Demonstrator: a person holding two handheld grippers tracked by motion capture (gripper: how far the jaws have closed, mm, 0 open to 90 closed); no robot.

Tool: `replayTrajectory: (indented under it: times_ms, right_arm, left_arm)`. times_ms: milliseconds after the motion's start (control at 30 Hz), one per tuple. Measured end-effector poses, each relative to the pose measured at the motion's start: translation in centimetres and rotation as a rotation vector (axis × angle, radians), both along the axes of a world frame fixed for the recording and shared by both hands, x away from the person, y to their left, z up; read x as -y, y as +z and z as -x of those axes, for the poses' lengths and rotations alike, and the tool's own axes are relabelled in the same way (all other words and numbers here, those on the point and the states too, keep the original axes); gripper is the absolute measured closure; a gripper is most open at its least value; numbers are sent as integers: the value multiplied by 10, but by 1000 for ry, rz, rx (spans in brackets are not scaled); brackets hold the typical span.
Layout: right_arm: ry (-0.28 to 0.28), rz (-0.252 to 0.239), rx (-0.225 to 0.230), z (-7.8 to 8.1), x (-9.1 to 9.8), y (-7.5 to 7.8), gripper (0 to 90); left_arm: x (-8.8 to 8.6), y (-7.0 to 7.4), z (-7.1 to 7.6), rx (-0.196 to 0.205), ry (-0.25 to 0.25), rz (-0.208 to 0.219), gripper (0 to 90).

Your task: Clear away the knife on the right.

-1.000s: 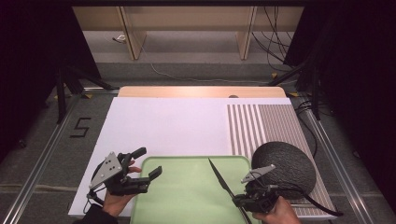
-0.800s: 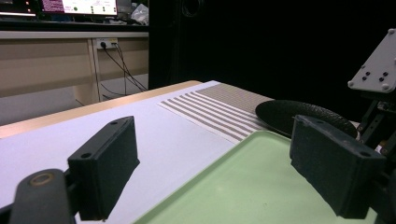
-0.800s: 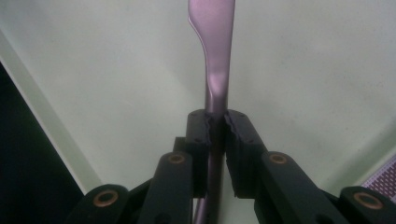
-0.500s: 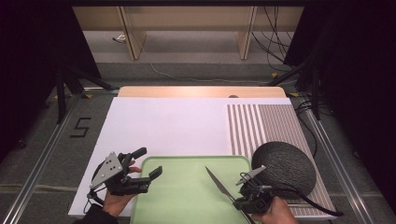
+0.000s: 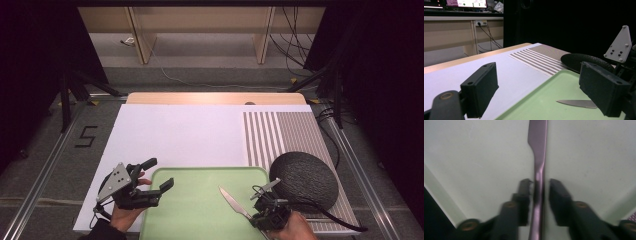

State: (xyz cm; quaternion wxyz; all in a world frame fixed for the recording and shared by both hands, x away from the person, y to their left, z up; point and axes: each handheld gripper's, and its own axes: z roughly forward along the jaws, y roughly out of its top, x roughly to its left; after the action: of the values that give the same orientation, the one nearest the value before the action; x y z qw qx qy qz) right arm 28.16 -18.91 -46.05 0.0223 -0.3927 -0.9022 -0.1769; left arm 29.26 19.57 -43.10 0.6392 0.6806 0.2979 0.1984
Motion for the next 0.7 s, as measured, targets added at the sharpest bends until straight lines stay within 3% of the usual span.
replayTrajectory:
  times_ms: [67, 200, 300, 400, 500, 600, 700]
  right_arm:
    - [-11, -36, 18, -1, 1, 4, 495]
    - [-7, -89, 57, 1, 3, 10, 423]
    - [-23, -139, 115, 1, 4, 16, 378]
    - [-6, -158, 143, 3, 3, 17, 403]
    - [42, -172, 181, 7, -1, 17, 499]
    - [69, -167, 187, 9, -4, 15, 571]
    - [98, -138, 193, 10, -4, 12, 703]
  left_arm:
    - [0, 0, 0, 0, 0, 0, 150]
    - [0, 0, 0, -1, 0, 1, 150]
    - [0, 0, 0, -1, 0, 0, 150]
    - [0, 0, 0, -2, 1, 1, 150]
    - [0, 0, 0, -1, 0, 2, 150]
    - [0, 0, 0, -1, 0, 3, 150]
    - [0, 0, 0, 1, -1, 2, 150]
